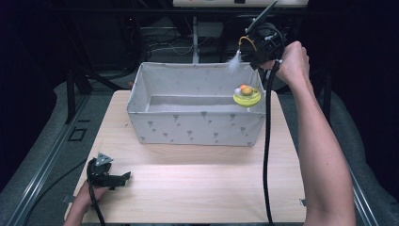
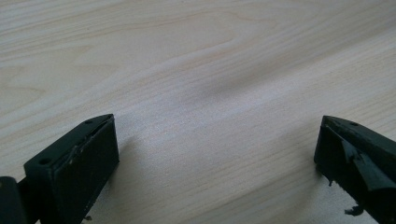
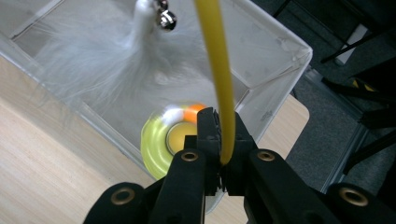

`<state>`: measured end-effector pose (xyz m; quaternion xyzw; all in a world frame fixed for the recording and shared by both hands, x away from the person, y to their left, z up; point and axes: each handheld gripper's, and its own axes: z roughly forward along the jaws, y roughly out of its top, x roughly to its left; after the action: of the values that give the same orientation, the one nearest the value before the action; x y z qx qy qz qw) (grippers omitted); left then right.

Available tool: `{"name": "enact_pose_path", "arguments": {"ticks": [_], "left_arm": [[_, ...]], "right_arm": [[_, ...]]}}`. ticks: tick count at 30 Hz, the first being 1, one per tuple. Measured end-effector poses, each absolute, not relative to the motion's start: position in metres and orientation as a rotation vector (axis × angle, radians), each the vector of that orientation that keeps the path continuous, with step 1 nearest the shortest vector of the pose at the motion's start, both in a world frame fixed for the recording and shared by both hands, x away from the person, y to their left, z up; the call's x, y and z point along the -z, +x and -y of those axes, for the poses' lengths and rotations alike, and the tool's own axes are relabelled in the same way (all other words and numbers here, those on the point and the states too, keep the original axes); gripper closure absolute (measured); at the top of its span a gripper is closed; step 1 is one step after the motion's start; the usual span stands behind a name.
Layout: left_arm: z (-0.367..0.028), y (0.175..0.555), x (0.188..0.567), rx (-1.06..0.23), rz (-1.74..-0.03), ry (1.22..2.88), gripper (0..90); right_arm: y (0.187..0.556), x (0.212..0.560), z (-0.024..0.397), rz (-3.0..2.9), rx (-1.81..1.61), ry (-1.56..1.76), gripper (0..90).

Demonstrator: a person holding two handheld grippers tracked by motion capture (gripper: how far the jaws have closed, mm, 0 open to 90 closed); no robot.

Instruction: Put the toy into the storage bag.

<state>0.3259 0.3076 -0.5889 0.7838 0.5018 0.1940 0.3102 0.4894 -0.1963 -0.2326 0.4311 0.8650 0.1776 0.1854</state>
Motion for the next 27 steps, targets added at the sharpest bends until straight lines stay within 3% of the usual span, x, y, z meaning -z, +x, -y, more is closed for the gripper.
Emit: {"name": "enact_pose_path", "arguments": {"ticks": [27], "left_arm": [[-0.308, 0.326, 0.589, -0.515, -1.323, 2.069, 0.0]], "right_arm": [[0.507, 0.303, 0.186, -2.538, -0.449, 1.235, 87.9]]}}
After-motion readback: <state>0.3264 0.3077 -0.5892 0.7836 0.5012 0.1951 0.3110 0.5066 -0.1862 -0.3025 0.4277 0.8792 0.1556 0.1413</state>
